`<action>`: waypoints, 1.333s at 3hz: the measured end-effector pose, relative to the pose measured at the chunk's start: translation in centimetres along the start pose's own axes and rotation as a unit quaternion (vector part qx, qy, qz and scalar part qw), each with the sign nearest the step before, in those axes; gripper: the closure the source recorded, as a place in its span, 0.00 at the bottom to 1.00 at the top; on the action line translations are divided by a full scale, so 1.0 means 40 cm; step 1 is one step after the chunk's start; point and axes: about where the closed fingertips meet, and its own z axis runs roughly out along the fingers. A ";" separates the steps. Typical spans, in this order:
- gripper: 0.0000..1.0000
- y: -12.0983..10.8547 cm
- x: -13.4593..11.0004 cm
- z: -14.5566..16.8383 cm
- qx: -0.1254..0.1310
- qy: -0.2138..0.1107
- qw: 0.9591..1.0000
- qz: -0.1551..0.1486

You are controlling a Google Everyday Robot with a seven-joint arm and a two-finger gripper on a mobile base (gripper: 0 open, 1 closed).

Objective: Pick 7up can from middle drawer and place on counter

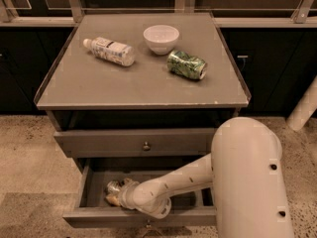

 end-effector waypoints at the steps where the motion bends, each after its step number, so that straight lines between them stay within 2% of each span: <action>1: 0.65 0.000 0.000 0.000 0.000 0.000 1.000 0.000; 2: 0.88 0.000 0.000 0.000 0.000 0.000 1.000 0.000; 3: 1.00 -0.017 -0.012 -0.021 -0.023 -0.017 1.000 0.007; 4: 1.00 -0.104 -0.073 -0.043 -0.053 -0.087 0.994 0.026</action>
Offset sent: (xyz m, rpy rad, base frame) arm 0.0000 0.0000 0.0000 0.0000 0.0000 0.0000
